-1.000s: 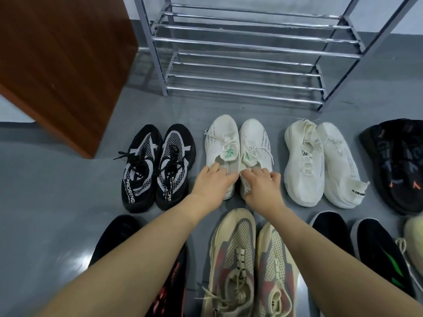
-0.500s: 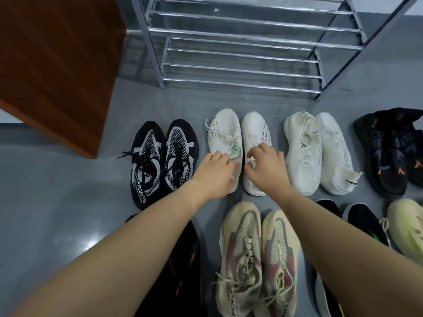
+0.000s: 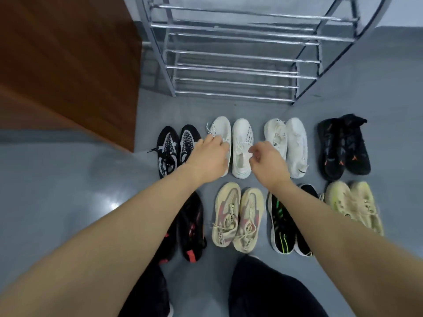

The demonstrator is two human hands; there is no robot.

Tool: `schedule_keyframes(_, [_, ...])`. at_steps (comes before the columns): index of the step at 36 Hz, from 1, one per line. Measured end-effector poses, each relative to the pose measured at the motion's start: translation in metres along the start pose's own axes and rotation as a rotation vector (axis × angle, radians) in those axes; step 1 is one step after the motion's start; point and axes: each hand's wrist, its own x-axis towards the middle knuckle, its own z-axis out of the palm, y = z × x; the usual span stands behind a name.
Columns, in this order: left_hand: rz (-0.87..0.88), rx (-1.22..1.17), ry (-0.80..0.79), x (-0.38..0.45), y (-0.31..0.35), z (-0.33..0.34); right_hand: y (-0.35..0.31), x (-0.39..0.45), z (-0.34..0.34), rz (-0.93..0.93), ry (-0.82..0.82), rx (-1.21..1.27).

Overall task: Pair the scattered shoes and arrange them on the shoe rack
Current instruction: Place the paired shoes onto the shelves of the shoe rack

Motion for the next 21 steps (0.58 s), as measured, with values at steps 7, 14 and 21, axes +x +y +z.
schedule_keyframes(7, [-0.104,-0.098,-0.009,-0.041,0.056,-0.088,-0.035,-0.031,-0.103,0.018,-0.003,0.019])
schedule_keyframes(14, [-0.168,-0.174,0.060,-0.070,0.102,-0.150,-0.060,-0.060,-0.180,-0.011,-0.054,-0.004])
schedule_keyframes(21, [-0.193,-0.243,0.151,-0.094,0.123,-0.171,-0.070,-0.080,-0.214,-0.068,-0.043,-0.059])
